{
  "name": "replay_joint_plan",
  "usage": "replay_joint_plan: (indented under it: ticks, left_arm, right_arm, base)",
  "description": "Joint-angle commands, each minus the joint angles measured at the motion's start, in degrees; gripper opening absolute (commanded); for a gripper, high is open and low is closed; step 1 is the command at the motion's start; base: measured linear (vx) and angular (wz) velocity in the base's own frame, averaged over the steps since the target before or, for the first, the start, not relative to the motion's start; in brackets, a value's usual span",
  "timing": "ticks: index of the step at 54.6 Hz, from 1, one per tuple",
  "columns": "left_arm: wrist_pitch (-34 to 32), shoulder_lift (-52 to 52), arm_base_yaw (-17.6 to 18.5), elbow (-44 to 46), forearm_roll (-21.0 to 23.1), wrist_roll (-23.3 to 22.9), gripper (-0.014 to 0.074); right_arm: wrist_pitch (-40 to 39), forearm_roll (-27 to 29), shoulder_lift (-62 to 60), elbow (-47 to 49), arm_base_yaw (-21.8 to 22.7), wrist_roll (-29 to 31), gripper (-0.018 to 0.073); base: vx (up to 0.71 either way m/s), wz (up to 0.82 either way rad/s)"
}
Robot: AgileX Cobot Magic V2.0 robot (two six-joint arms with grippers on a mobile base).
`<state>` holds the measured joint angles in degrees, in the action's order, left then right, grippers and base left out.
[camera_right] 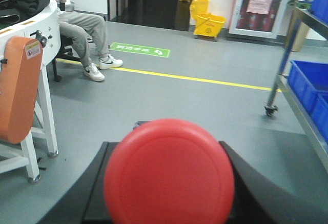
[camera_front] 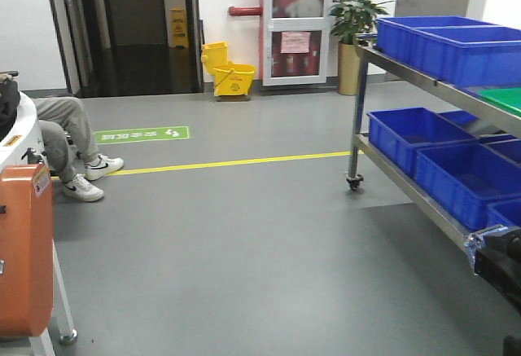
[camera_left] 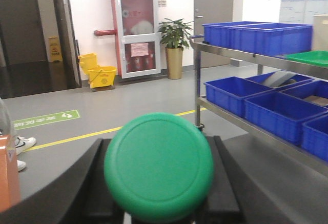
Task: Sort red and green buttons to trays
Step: 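Drive the base to the shelf with the green and red trays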
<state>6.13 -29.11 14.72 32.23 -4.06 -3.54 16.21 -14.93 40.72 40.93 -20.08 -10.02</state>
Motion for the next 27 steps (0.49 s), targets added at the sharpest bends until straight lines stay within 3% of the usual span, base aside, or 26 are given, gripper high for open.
replay_joint_plan:
  ticks: [1, 27]
  left_arm:
    - [-5.4, -0.2, 0.4, 2.0, 0.0, -0.4, -0.0006]
    - [-5.4, 0.0, 0.4, 2.0, 0.0, -0.4, -0.0006]
  right_arm:
    - [-5.0, -0.8, 0.0, 1.9, 0.2, 0.4, -0.0009]
    - [-4.5, -0.8, -0.3, 1.9, 0.2, 0.4, -0.0009]
  base:
    - [0.45, 0.20]
    - [0.50, 0.13]
